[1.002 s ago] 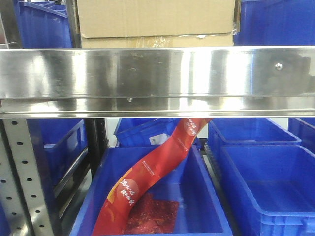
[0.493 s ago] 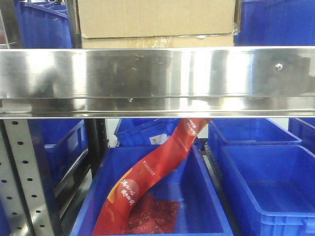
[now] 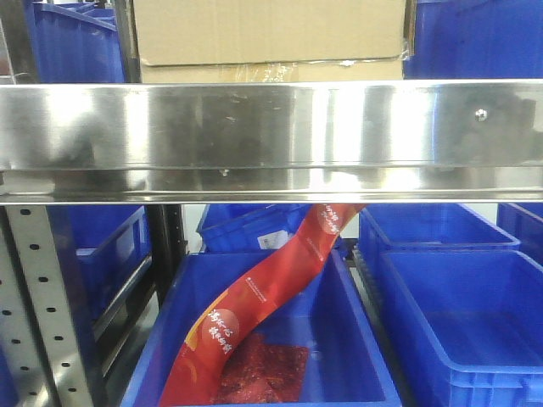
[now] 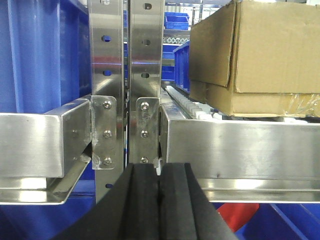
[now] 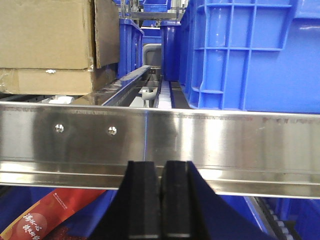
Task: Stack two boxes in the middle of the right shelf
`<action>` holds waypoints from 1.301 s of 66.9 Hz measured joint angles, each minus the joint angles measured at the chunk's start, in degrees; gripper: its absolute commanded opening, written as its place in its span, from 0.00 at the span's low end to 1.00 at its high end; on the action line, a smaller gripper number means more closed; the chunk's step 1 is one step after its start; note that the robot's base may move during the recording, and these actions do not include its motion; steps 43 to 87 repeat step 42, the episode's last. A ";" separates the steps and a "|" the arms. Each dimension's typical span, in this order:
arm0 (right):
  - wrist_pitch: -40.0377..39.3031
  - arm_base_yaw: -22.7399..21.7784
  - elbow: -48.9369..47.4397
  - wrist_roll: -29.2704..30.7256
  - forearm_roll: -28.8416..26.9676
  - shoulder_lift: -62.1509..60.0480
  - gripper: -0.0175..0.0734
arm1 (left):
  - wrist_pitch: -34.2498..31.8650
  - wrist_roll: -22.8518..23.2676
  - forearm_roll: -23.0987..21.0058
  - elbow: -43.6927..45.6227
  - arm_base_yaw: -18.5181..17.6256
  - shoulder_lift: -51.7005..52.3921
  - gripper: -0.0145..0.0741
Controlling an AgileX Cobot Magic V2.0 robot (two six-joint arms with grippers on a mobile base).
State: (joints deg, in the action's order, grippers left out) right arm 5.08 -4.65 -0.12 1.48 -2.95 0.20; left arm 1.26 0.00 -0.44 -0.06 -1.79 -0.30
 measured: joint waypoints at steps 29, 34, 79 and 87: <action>0.00 0.00 0.00 0.11 0.00 0.00 0.01 | -0.25 0.00 -0.14 0.00 0.13 0.00 0.04; 0.00 0.00 0.00 0.11 0.00 0.00 0.01 | -0.25 0.00 -0.14 0.00 0.13 0.00 0.04; 0.00 0.00 0.00 0.11 0.00 0.00 0.01 | -0.25 0.00 -0.14 0.00 0.13 0.00 0.04; 0.00 0.00 0.00 0.11 0.00 0.00 0.01 | -0.25 0.00 -0.14 0.00 0.13 0.00 0.04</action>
